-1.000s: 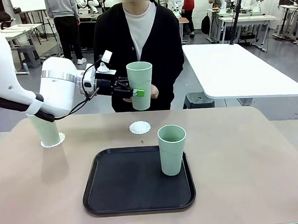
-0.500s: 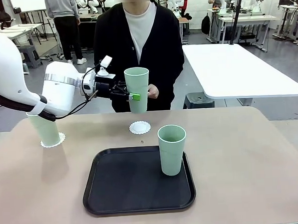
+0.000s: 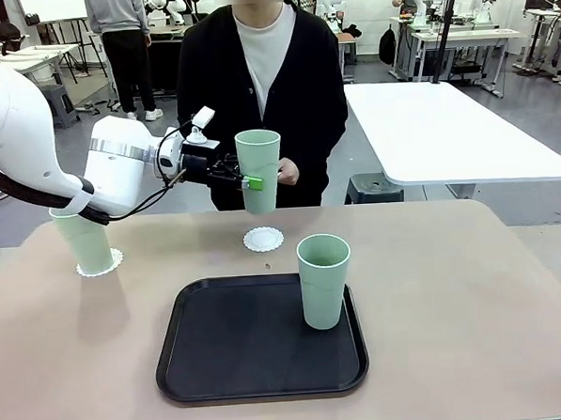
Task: Place coasters on the table and set cups on them.
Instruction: Take one Reusable plastic cup from the Flat Tray and place it on a coaster set by the human.
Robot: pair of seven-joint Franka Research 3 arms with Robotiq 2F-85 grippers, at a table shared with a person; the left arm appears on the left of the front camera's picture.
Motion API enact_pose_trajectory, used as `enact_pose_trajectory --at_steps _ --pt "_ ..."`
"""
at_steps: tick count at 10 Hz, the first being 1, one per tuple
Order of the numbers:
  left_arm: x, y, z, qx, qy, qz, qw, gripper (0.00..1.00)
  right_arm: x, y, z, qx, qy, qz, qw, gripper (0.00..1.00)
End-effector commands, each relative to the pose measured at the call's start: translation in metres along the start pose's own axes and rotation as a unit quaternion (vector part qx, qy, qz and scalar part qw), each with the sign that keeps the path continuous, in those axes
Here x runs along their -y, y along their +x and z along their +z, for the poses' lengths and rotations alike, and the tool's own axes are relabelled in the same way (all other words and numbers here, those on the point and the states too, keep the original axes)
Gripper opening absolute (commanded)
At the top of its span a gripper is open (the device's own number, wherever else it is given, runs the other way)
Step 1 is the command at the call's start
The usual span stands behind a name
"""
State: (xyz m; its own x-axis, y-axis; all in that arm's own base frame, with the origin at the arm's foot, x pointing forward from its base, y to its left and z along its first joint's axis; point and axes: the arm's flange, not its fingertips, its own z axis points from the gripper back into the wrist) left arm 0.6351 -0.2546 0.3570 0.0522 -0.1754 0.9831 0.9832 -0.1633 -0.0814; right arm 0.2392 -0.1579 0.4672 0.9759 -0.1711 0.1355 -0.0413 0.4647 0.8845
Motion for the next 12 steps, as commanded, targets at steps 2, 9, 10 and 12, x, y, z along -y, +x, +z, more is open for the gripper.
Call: enact_pose_trajectory --at_steps 2,9,10,12 --pt "0.002 0.000 0.001 0.000 0.000 -0.004 1.000 0.86 0.001 0.000 0.000 -0.001 0.004 0.002 1.000 1.00" --pt "-0.043 -0.018 -0.015 -0.010 -0.080 -0.037 0.996 0.86 0.001 0.000 0.000 -0.001 0.004 0.002 1.000 1.00" --pt "-0.050 -0.021 -0.017 -0.007 -0.088 -0.038 0.995 0.86 0.001 0.000 0.000 -0.001 0.004 0.002 1.000 1.00" --pt "-0.067 -0.029 -0.014 -0.002 -0.094 -0.025 0.995 0.86 0.001 0.000 0.000 -0.001 0.004 0.002 1.000 1.00"
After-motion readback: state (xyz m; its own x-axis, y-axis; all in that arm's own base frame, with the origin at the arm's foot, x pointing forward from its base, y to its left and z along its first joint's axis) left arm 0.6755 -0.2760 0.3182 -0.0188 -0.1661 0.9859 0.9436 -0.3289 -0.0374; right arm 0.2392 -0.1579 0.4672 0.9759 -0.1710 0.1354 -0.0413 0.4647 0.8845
